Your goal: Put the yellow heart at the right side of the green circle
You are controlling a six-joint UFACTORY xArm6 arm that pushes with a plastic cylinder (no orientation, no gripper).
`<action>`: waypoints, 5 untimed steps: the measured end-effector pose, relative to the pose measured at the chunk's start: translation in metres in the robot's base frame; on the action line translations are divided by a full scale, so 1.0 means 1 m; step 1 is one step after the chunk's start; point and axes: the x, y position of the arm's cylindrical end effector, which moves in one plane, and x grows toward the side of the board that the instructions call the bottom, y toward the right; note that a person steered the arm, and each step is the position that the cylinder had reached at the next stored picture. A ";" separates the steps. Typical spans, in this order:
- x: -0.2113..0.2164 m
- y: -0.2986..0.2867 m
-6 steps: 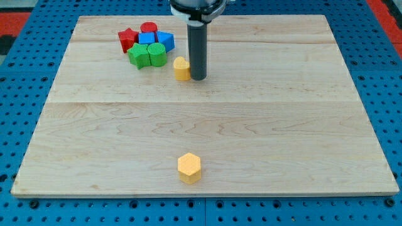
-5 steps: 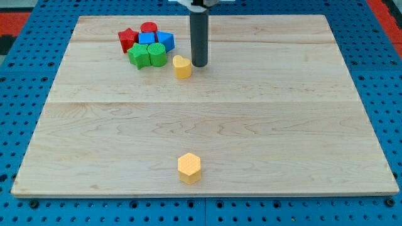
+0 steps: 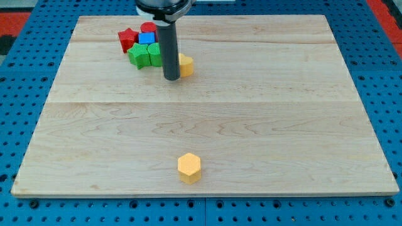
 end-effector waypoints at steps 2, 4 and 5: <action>0.000 0.033; -0.019 0.026; -0.025 0.021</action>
